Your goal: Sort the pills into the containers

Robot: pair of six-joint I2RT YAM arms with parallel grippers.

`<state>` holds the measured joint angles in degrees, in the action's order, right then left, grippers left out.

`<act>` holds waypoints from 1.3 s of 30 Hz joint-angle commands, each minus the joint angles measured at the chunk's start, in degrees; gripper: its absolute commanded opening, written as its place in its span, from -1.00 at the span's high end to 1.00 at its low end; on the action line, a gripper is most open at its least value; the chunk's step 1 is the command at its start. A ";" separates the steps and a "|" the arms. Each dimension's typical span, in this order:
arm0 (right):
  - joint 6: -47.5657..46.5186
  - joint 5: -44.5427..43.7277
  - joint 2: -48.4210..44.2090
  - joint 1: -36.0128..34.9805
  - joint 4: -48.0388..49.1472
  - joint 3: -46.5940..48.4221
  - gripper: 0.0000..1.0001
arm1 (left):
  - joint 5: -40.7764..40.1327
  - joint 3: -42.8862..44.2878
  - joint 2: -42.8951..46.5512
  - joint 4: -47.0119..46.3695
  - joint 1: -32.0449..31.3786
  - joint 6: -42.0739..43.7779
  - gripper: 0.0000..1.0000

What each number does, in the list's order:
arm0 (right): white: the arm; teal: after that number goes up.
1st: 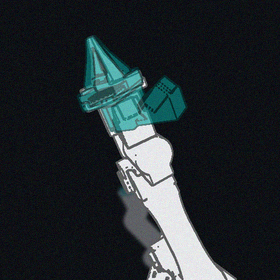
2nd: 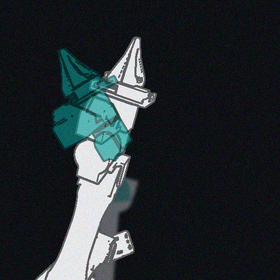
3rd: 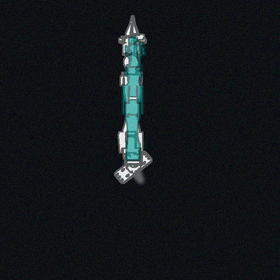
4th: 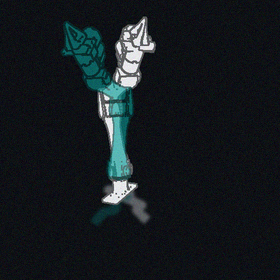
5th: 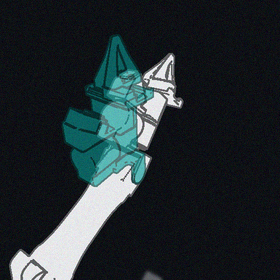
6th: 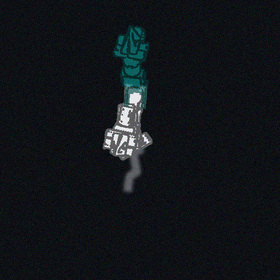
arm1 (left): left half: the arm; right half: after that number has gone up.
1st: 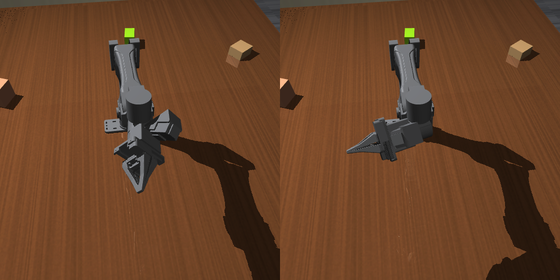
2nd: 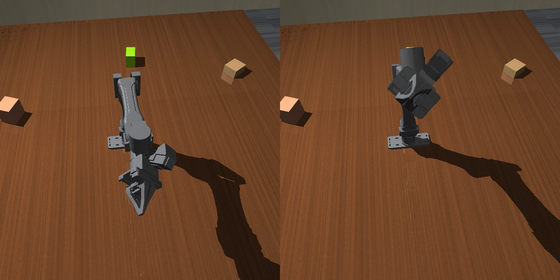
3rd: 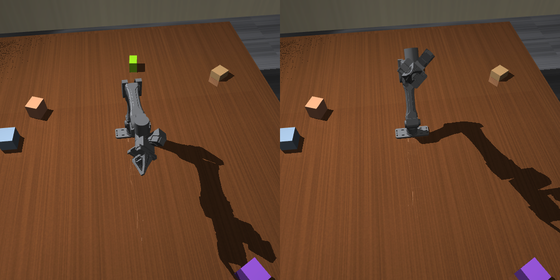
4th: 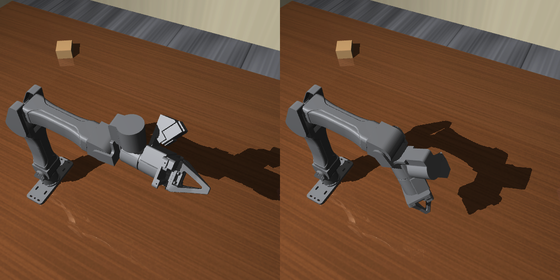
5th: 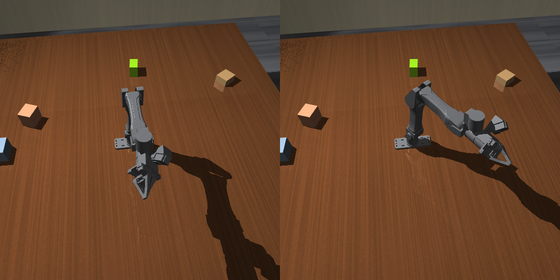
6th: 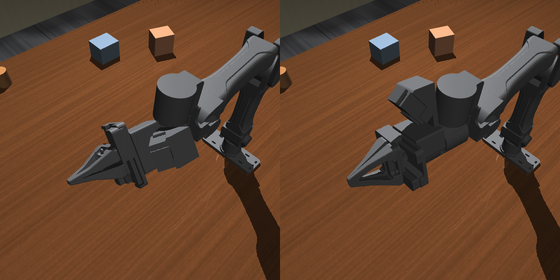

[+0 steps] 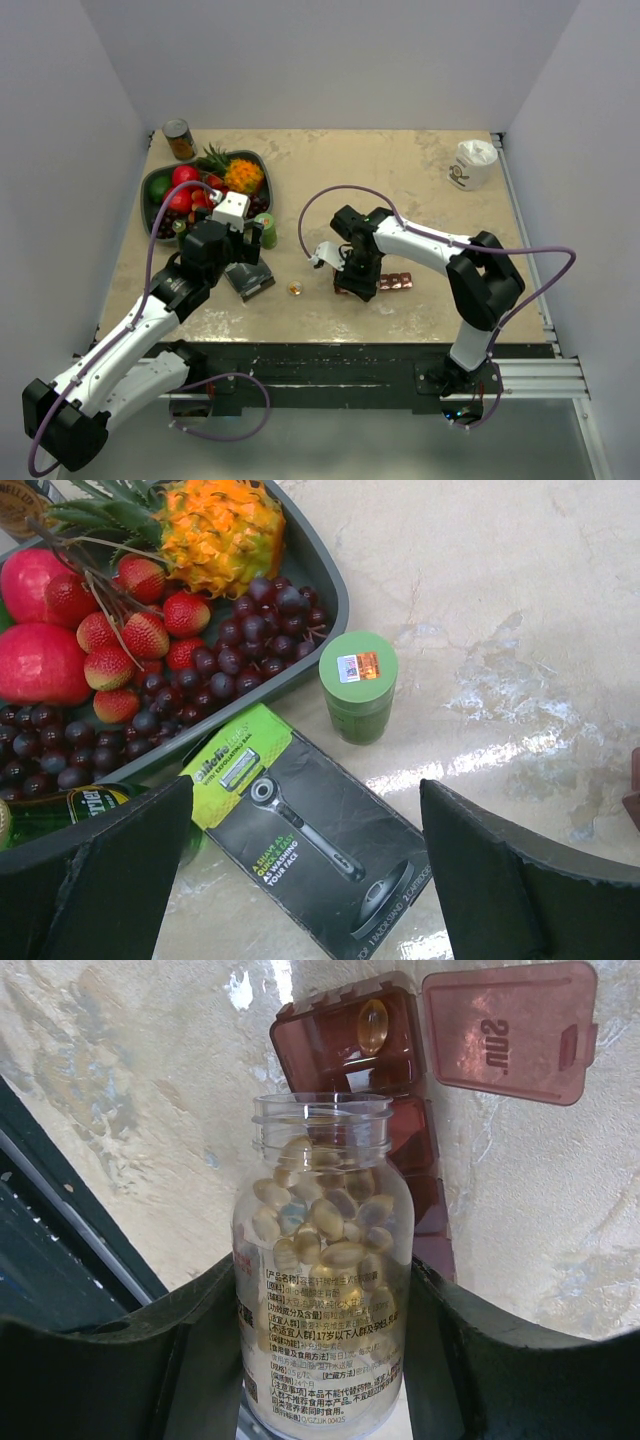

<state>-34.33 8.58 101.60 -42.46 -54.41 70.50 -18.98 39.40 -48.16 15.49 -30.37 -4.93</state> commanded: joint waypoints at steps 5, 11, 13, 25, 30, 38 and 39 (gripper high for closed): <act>0.58 1.53 0.70 -0.35 -0.96 2.27 0.98 | 0.44 -0.29 1.05 -2.30 0.57 -0.61 -0.99; 0.75 1.70 -0.17 -0.35 -1.05 2.89 0.98 | 0.44 -0.29 0.96 -2.39 0.57 -0.52 -0.99; 0.67 1.79 -0.35 -0.35 -0.96 2.89 0.98 | 0.44 -0.29 0.96 -2.39 0.57 -0.52 -0.99; 0.66 3.11 -0.44 -0.26 -0.96 3.15 0.97 | 0.53 -0.37 0.96 -2.30 0.58 -0.52 -0.99; 0.66 6.53 0.44 -0.08 -1.84 3.86 0.97 | 0.53 -0.37 1.05 -2.30 0.66 -0.52 -0.99; 0.93 10.05 1.32 2.38 -3.07 4.91 0.97 | 0.61 -0.29 0.96 -2.39 0.66 -0.52 -0.99; 0.93 10.23 1.49 2.38 -3.07 4.74 0.97 | 0.61 -0.29 0.88 -2.39 0.66 -0.61 -0.99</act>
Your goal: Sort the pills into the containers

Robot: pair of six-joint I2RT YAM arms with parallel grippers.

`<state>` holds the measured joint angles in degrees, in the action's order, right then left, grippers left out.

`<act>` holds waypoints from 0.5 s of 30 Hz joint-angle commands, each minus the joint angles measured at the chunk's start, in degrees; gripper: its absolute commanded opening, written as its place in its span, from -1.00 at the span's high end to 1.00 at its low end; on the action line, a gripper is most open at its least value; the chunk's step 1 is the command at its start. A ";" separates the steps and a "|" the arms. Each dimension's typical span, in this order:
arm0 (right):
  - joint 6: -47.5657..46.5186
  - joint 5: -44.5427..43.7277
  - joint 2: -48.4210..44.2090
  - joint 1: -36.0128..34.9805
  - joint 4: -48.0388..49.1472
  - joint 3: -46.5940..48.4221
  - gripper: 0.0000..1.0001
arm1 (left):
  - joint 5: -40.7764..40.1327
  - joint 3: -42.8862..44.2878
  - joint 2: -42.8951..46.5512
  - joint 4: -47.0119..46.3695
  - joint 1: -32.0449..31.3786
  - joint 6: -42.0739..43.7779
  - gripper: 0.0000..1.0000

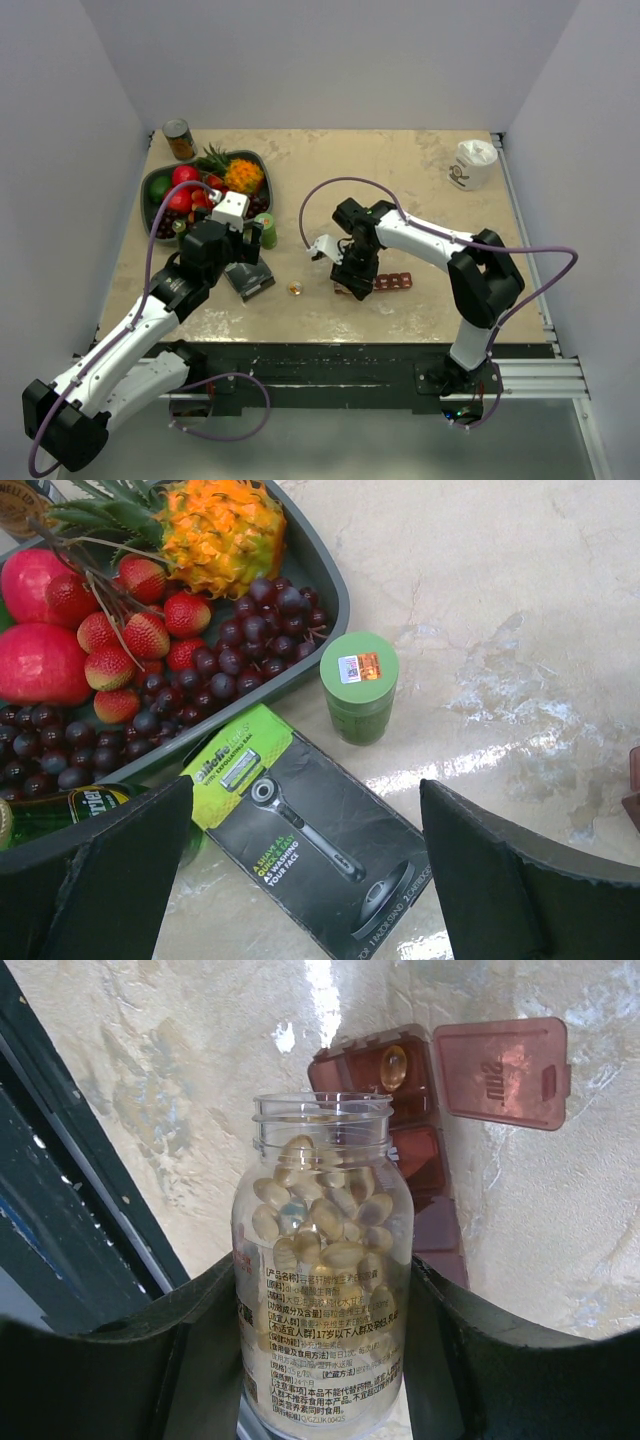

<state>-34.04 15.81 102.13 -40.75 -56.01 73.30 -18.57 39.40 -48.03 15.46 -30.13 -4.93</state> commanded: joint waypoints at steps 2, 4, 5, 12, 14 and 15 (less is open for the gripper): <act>0.82 3.00 1.41 0.85 -1.47 1.94 0.97 | 0.29 -0.29 0.75 -2.28 0.42 -0.52 -0.99; 0.91 3.00 1.76 0.94 -1.38 1.94 0.97 | 0.20 -0.29 0.75 -2.37 0.51 -0.52 -0.99; 0.91 3.00 2.02 0.94 -1.38 1.76 0.97 | 0.20 -0.29 0.83 -2.37 0.42 -0.61 -0.99; 1.78 2.56 2.73 1.81 -1.30 1.76 0.97 | 0.37 -0.29 0.75 -2.46 0.69 -0.52 -0.99; 1.87 2.91 2.99 2.08 -1.56 1.67 0.97 | 0.46 -0.29 0.75 -2.46 0.60 -0.52 -0.99; 1.87 2.99 3.34 2.43 -1.65 1.76 0.97 | 0.46 -0.29 0.75 -2.46 0.60 -0.61 -0.99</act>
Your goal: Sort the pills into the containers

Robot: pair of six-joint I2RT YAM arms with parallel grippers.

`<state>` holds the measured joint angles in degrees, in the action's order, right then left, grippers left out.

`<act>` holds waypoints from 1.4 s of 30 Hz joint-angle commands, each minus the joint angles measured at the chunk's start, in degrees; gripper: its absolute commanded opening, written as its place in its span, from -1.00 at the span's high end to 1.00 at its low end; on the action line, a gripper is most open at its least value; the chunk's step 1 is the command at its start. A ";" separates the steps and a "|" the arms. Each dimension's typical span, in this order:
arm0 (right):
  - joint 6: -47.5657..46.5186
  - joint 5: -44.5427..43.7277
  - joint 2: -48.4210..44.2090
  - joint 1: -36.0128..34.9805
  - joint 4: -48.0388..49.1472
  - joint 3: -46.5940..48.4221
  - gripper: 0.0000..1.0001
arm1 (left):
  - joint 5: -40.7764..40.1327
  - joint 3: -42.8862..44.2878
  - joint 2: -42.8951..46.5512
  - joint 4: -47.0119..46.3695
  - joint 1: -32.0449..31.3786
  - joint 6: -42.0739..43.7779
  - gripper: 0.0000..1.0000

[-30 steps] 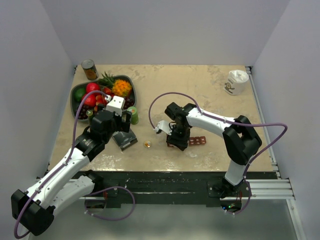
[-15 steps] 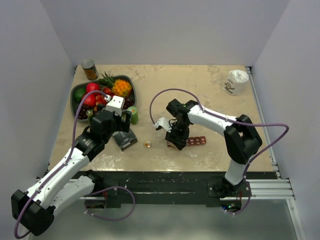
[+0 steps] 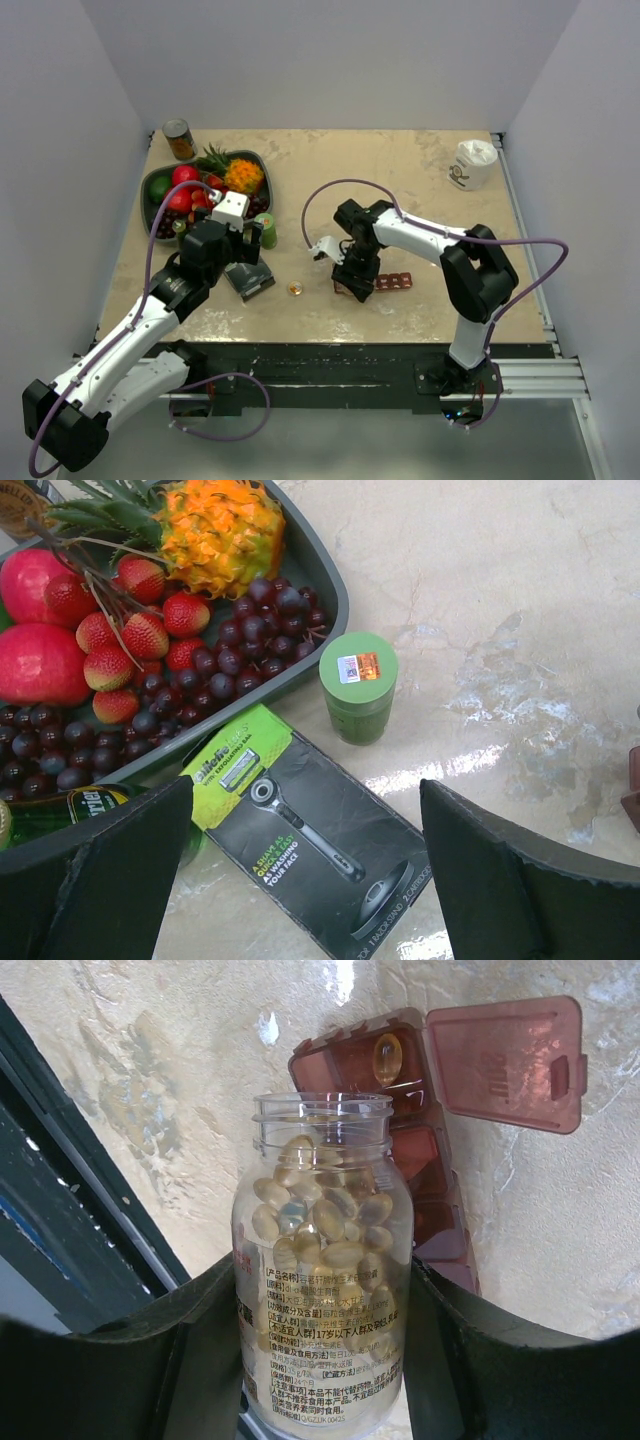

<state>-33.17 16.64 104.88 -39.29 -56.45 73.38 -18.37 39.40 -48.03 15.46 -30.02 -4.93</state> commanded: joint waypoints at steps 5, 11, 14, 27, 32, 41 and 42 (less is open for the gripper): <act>1.00 3.30 0.94 1.23 -2.18 1.85 0.97 | 0.35 -0.29 0.75 -2.37 0.49 -0.52 -0.99; 0.83 5.50 1.47 2.19 -3.58 2.55 0.97 | 0.44 -0.29 0.66 -2.37 0.66 -0.52 -0.99; 0.82 5.94 1.47 2.46 -4.02 2.73 0.96 | 0.44 -0.29 0.66 -2.46 0.58 -0.52 -0.99; 1.79 7.17 1.73 3.95 -4.55 3.43 0.96 | 0.62 -0.29 0.74 -2.46 0.67 -0.52 -0.99; 2.14 8.14 2.35 4.48 -4.81 3.61 0.96 | 0.70 -0.29 0.66 -2.46 0.67 -0.52 -0.99; 2.41 10.16 3.66 5.63 -5.52 4.13 0.96 | 0.79 -0.29 0.75 -2.46 0.67 -0.61 -0.99; 2.49 10.25 3.58 5.63 -5.60 4.05 0.96 | 0.79 -0.29 0.75 -2.37 0.67 -0.52 -0.99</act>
<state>-31.44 24.56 108.49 -34.02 -60.84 75.31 -17.96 39.40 -48.03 15.46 -29.69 -4.93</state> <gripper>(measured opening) 0.556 0.992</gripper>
